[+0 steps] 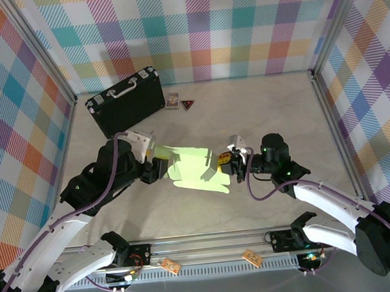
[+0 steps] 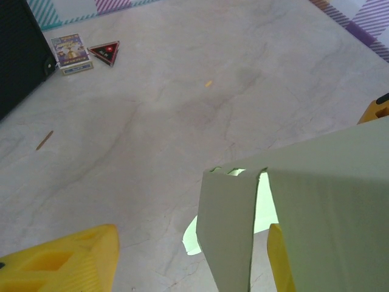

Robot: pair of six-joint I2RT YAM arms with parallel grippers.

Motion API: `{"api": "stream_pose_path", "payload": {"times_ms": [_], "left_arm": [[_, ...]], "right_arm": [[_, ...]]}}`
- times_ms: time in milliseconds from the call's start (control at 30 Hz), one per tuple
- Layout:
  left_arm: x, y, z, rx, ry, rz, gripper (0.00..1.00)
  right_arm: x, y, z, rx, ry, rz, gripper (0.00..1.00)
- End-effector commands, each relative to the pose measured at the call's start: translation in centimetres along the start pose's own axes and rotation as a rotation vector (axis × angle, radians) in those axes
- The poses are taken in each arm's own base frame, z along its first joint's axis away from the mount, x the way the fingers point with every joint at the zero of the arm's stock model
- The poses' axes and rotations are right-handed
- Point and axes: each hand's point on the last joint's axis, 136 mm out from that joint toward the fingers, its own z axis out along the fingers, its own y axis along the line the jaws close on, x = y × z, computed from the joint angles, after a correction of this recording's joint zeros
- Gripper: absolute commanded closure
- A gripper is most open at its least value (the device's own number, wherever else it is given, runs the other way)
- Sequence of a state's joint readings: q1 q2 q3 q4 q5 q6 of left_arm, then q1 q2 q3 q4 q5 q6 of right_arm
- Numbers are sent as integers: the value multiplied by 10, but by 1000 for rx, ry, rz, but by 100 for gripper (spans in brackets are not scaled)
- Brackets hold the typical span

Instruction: Fold the paper box

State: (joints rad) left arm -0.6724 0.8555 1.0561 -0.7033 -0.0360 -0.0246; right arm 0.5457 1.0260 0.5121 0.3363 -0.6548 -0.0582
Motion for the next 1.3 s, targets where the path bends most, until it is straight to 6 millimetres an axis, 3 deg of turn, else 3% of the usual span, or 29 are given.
{"api": "stream_pose_path", "payload": {"times_ms": [0, 233, 500, 600, 667, 700, 800, 967, 1100, 1267], "left_arm": [[5, -4, -11, 32, -13, 18, 35], [9, 0, -21, 23, -66, 18, 43], [3, 2, -22, 17, -114, 5, 78], [0, 5, -22, -1, -129, -11, 98], [-4, 8, -24, -20, -145, -30, 100], [-5, 8, -24, -22, -148, -32, 100], [-9, 14, -26, -53, -167, -48, 100], [-10, 26, -20, -128, -163, -69, 100], [-6, 32, -5, -172, -106, -73, 100], [-9, 35, 8, -202, -50, -92, 100]], "right_arm": [[-9, 0, -3, -3, -19, -20, 100], [-12, 2, -3, -14, -30, -14, 100], [-14, 6, -4, -31, -43, -16, 100], [-16, 5, -3, -33, -45, -13, 100], [-15, 4, -2, -31, -42, -9, 99], [-15, 3, -1, -29, -41, -8, 93], [-14, -4, -1, 10, -33, 8, 58], [-5, -18, -3, 101, -10, 49, 29], [2, -18, -11, 138, 1, 78, 25], [-7, -21, -35, 270, -50, 110, 18]]}}
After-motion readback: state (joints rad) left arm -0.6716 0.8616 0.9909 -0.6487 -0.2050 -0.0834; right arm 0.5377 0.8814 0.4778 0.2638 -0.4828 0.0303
